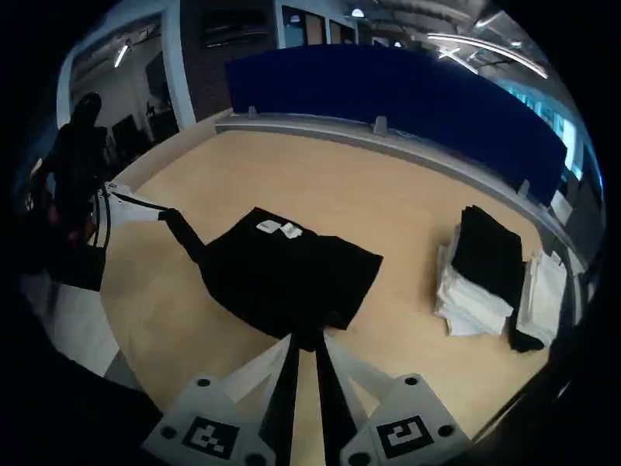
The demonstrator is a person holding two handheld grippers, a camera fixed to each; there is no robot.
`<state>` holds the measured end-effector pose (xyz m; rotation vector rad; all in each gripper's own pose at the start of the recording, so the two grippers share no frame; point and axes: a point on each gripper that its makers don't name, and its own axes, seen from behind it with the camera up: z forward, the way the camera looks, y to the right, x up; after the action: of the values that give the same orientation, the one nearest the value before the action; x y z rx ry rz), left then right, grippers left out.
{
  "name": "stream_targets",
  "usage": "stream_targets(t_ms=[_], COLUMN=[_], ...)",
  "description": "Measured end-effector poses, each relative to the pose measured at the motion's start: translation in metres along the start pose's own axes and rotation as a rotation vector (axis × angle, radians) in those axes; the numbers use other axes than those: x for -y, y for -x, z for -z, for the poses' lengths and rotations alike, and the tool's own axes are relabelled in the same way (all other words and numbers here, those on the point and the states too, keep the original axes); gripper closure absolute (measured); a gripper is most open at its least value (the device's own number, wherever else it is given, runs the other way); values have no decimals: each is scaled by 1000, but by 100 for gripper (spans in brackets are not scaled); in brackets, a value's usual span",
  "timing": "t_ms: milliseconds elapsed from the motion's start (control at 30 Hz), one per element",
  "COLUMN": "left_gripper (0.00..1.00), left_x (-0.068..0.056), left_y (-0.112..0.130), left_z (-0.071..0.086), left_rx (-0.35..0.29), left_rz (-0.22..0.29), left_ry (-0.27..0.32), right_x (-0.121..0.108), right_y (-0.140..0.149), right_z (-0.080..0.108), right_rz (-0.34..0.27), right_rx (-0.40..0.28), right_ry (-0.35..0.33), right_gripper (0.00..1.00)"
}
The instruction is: Fold towel
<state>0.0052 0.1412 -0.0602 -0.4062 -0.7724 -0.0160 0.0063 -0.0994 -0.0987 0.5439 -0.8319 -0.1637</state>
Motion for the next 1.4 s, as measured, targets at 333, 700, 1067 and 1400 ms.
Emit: stream_targets(t_ms=[333,700,1067,1400], left_gripper=[91,91,91,91], left_x=[12,24,36,43], left_y=[-14,-21,-26,-21], left_z=[-29,-62,-93,-109], left_rx=[2,20,38,63], left_rz=[-3,-6,-16,-24], left_ry=[-19,-36,-54,-60], right_x=[-27,-51,-66,-72], right_y=[-18,-27,-33,-25], right_z=[-30,-60,-87,-105], right_rz=[-28,-24,-54,-70], right_rx=[10,35,48,74], right_ry=[6,27,36,41], right_gripper=[85,85,85,85])
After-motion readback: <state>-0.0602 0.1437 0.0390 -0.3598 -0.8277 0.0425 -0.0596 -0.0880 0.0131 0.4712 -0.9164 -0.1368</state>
